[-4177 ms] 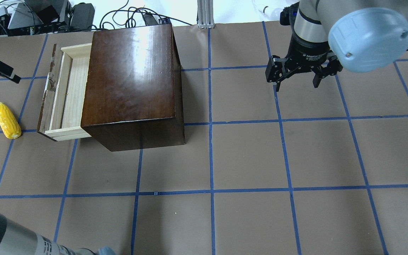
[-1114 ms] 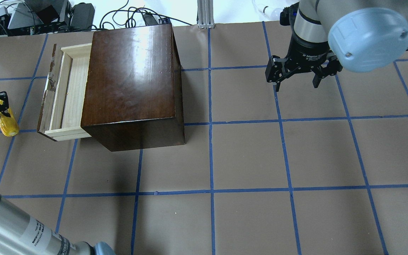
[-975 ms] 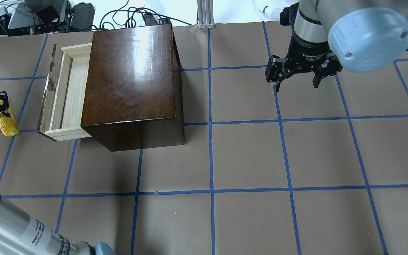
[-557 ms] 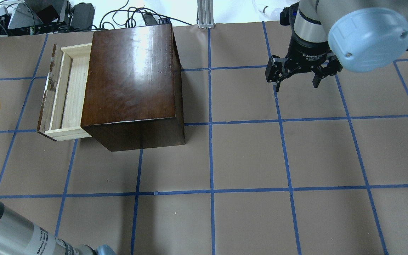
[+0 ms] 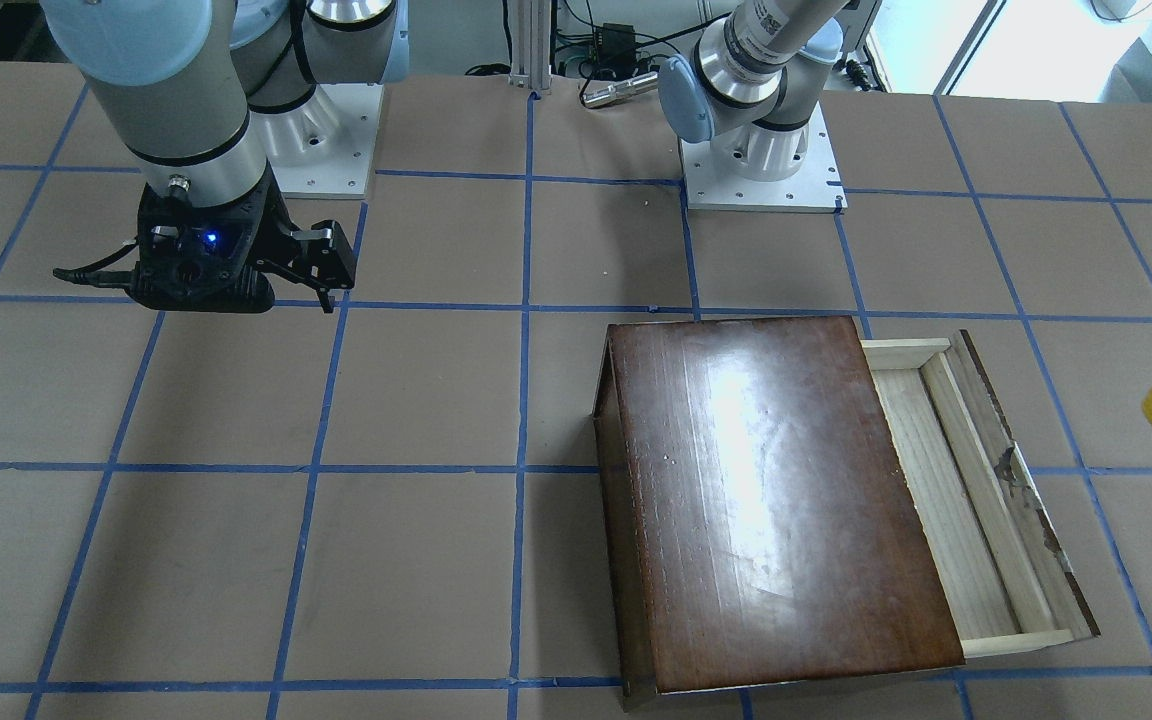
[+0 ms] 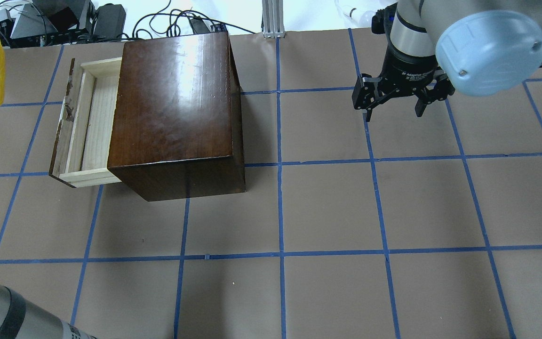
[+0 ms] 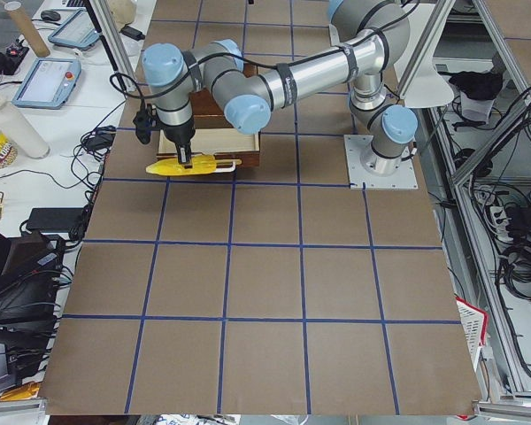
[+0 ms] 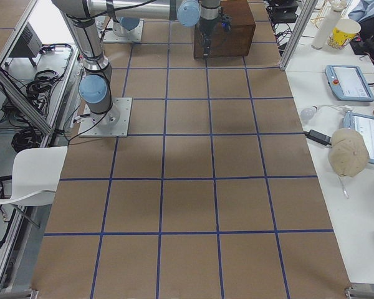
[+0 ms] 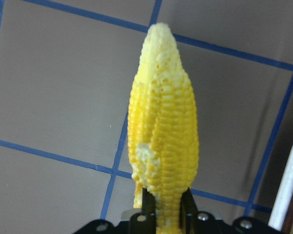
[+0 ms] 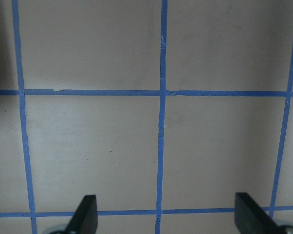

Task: Open drawer and put corn inside
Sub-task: 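Lift the corn and carry it over the open drawer with the left gripper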

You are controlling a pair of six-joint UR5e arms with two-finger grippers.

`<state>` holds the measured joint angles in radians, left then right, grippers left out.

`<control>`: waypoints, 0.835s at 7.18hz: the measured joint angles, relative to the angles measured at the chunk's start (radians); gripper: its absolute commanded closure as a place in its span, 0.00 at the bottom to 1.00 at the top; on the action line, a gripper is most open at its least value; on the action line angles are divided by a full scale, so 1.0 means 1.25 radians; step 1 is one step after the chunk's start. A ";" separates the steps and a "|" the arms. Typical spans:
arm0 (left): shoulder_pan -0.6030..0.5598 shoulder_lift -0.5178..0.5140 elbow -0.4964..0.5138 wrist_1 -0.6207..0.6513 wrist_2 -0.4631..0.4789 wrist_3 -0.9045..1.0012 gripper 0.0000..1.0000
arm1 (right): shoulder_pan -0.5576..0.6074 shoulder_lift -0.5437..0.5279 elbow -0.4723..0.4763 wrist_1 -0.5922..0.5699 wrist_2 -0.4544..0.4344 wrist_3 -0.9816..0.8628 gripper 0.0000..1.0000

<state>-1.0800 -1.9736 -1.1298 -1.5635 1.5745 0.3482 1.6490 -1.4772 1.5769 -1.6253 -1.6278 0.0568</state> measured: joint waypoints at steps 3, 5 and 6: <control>-0.112 0.011 -0.010 -0.022 -0.022 0.001 1.00 | 0.000 0.000 0.000 0.000 0.000 0.000 0.00; -0.142 0.001 -0.052 -0.015 -0.038 0.004 1.00 | 0.000 0.000 0.000 0.000 0.000 0.000 0.00; -0.145 -0.002 -0.079 -0.005 -0.043 0.004 1.00 | 0.000 0.000 0.000 0.000 0.000 0.000 0.00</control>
<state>-1.2607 -1.9762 -1.2288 -1.5692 1.5211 0.3538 1.6490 -1.4772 1.5769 -1.6250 -1.6275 0.0567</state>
